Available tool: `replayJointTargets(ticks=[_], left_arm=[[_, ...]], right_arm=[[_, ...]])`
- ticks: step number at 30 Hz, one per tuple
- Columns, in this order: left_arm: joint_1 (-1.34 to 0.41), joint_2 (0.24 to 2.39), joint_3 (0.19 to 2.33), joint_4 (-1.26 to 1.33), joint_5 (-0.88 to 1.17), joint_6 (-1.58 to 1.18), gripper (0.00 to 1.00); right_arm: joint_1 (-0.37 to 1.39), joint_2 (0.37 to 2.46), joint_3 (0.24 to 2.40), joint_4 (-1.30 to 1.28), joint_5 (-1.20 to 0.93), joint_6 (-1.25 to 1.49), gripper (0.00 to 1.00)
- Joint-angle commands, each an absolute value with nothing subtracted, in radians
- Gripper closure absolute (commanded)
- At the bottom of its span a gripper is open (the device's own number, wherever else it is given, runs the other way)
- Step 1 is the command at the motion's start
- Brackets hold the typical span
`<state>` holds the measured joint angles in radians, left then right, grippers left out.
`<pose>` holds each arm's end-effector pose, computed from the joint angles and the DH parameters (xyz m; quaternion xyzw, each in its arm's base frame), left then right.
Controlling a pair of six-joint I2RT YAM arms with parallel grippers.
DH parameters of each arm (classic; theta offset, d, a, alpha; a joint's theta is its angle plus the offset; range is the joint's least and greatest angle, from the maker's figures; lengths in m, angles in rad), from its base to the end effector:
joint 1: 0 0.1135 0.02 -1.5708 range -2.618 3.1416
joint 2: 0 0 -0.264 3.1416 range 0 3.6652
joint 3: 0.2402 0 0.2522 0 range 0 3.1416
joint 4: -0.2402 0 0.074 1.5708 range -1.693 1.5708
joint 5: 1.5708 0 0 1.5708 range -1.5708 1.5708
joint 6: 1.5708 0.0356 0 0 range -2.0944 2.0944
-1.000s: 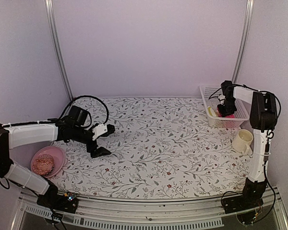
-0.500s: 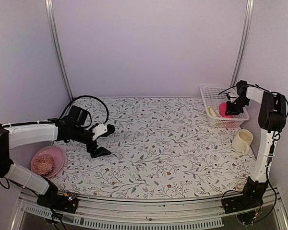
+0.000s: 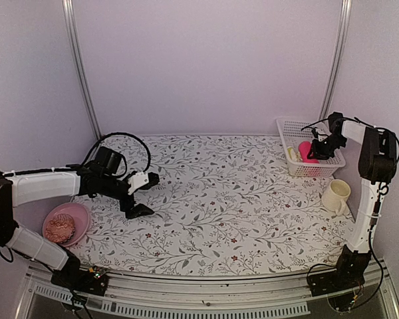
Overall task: Roll the towels
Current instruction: Adjust the towel in the bin.
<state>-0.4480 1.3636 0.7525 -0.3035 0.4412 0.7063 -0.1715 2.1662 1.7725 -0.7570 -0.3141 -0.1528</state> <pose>0.2327 -0.1287 0.1963 0.5631 0.7356 -0.1649 0.3385 0.4564 -0.0679 0.1950 -0.0236 0.9662 0.1177 0.2279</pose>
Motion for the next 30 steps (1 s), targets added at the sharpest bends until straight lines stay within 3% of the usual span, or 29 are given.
replayJointTargets(ticks=[1,7,13,24,26,27,30], left_arm=[[-0.434,1.365,0.741,-0.294,0.456,0.710,0.03],[-0.434,1.369,0.741,-0.293,0.454,0.710,0.03],[-0.434,1.371,0.742,-0.292,0.453,0.709,0.03],[-0.434,1.370,0.746,-0.293,0.447,0.707,0.03],[-0.435,1.367,0.746,-0.293,0.446,0.706,0.03],[-0.434,1.366,0.747,-0.292,0.443,0.706,0.03],[-0.429,1.360,0.760,-0.285,0.419,0.692,0.03]], right_arm=[[-0.172,2.175,1.749,-0.778,-0.263,-0.147,0.69],[-0.172,2.173,1.746,-0.778,-0.223,-0.149,0.62],[-0.170,2.119,1.751,-0.780,-0.201,-0.148,0.44],[-0.139,2.035,1.753,-0.782,-0.196,-0.152,0.24],[-0.134,2.014,1.753,-0.780,-0.189,-0.152,0.15],[-0.129,2.002,1.751,-0.776,-0.175,-0.151,0.04],[-0.106,1.948,1.739,-0.766,-0.142,-0.142,0.01]])
